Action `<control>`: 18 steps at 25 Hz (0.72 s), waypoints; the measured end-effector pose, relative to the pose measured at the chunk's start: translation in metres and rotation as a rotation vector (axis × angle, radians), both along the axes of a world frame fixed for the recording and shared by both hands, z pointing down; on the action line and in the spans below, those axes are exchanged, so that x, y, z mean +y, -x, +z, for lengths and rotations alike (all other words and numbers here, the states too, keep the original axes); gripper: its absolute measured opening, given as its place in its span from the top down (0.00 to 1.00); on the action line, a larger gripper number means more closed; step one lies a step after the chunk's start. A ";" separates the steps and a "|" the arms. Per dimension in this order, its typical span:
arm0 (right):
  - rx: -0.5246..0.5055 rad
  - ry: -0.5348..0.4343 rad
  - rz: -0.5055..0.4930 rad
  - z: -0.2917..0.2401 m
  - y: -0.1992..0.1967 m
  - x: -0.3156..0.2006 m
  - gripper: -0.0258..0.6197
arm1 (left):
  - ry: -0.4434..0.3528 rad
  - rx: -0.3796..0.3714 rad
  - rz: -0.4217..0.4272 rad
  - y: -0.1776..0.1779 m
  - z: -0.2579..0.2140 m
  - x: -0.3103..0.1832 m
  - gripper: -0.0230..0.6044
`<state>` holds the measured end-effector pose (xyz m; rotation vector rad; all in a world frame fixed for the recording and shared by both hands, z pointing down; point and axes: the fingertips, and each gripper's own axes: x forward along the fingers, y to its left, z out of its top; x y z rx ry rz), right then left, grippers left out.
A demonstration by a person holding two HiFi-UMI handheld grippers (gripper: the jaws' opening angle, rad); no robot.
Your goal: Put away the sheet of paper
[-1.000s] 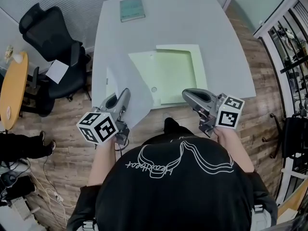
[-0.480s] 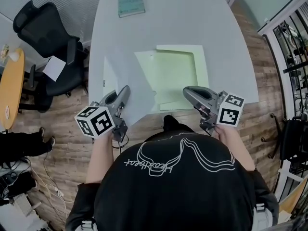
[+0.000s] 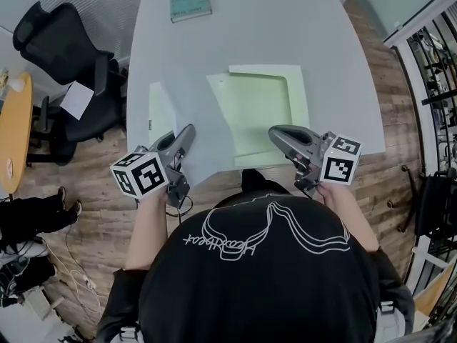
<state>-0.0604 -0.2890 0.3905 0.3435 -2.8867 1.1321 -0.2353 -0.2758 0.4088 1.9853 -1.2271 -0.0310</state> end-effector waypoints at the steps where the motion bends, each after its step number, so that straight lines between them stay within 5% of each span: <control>1: 0.000 0.002 0.001 0.001 0.000 0.000 0.95 | 0.004 0.002 0.002 0.000 0.002 -0.001 0.94; 18: 0.002 0.045 0.042 0.020 -0.013 -0.011 0.95 | 0.129 0.069 0.026 -0.001 0.052 -0.023 0.94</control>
